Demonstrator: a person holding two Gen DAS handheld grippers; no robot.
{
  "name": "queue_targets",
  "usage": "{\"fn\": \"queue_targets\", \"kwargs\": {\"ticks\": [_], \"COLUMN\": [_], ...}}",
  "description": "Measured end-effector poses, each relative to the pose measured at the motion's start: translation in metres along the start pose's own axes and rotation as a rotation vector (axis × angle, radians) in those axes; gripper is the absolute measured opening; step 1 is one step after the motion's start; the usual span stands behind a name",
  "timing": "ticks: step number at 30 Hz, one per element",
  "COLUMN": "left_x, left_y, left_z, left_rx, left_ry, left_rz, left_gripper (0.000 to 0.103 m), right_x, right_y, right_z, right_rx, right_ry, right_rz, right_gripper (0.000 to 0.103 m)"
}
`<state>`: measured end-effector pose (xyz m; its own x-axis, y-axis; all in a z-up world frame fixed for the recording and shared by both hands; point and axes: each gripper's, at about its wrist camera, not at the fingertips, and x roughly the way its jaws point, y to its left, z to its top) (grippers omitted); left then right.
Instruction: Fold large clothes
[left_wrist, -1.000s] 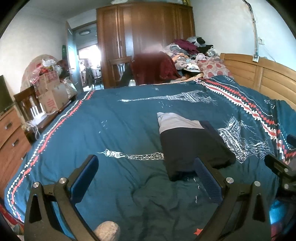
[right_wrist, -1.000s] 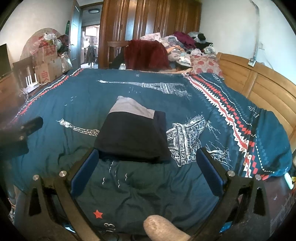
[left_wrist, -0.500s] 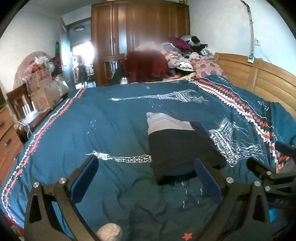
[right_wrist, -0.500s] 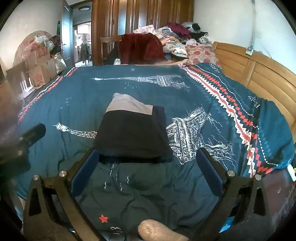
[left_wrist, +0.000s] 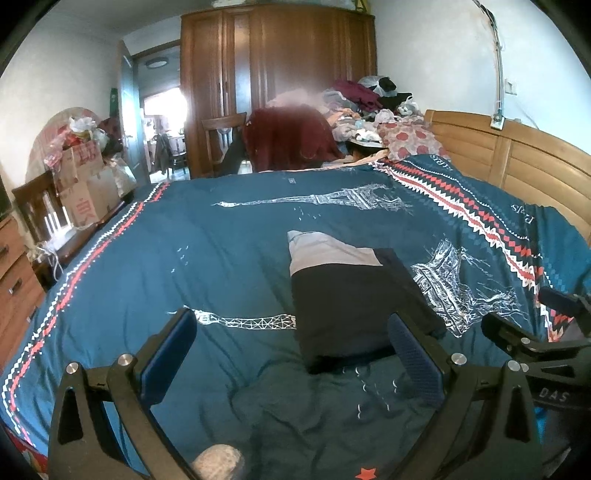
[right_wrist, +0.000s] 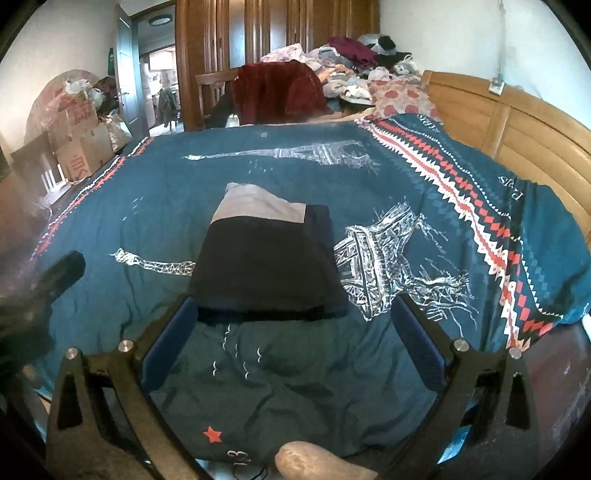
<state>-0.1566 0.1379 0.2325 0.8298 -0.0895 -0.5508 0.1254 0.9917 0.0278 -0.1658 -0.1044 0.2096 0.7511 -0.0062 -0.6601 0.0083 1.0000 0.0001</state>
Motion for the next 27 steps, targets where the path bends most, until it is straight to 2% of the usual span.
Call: {"fn": "queue_targets", "kwargs": {"ticks": [27], "left_x": [-0.0082], "left_y": [0.0048], "left_z": [-0.0011], "left_rx": [0.003], "left_ry": [-0.019], "left_rz": [0.013], "left_gripper": [0.103], "right_x": [-0.0034], "right_y": [0.0067], "right_z": [0.0003], "right_rx": [-0.003], "right_ry": [-0.002], "right_rz": [0.024], "right_gripper": [0.102]}}
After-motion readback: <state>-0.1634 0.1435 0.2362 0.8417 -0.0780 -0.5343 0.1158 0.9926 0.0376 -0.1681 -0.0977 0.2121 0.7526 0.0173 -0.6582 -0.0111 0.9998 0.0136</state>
